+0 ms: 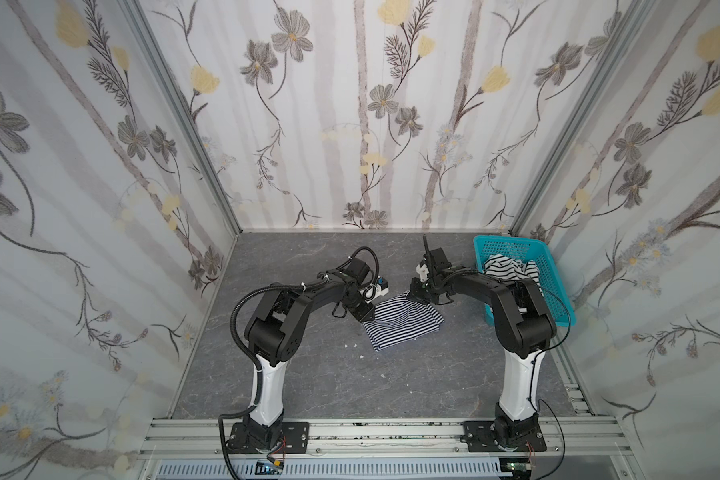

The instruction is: Fold and stack the tank tops

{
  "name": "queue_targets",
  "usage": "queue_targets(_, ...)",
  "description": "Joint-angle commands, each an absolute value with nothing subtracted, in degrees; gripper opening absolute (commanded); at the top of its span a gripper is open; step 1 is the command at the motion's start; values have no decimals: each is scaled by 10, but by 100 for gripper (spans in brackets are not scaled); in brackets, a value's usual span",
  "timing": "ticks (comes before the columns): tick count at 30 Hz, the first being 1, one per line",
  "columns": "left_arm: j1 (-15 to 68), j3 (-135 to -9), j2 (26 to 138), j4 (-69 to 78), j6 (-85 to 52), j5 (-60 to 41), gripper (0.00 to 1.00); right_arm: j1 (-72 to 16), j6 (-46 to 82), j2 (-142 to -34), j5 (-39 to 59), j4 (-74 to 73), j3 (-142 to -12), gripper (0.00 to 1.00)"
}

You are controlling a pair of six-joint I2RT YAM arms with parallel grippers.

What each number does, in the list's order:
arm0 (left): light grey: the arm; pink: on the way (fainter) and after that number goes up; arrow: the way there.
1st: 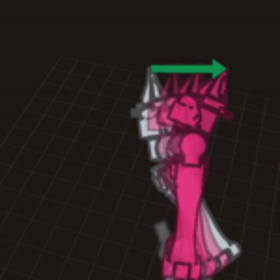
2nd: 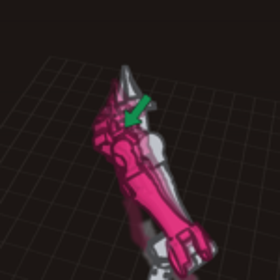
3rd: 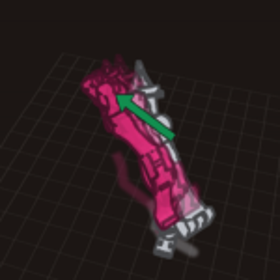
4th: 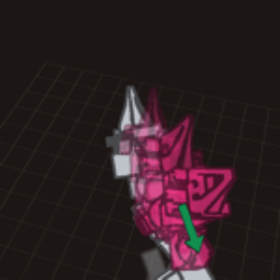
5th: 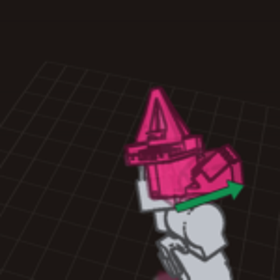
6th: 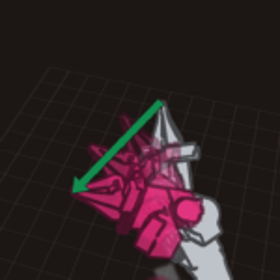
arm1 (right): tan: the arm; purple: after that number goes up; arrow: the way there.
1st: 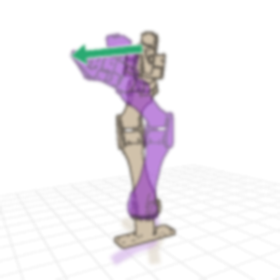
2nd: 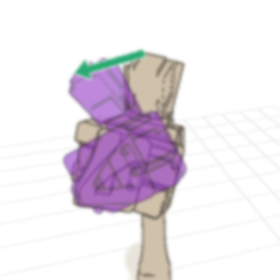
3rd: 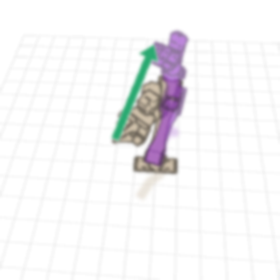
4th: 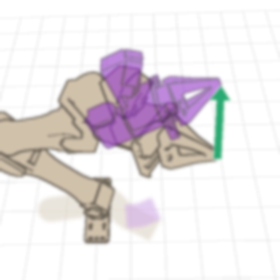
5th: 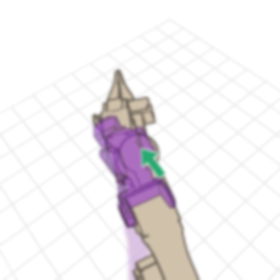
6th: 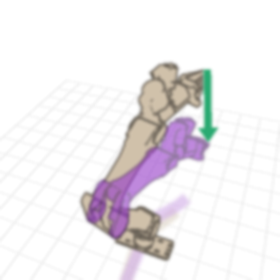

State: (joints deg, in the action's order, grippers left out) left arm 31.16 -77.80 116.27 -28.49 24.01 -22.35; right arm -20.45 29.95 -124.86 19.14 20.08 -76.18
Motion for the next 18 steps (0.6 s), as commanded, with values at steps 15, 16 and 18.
queue_targets(15,281,-823,1140,-275,216,-84,29,-246,347,-1063,123,155,-614,31)
queue_targets(16,283,-814,1127,-275,217,-90,29,-256,353,-1054,124,151,-604,32)
queue_targets(18,289,-790,1105,-276,224,-93,29,-276,363,-1040,125,141,-588,34)
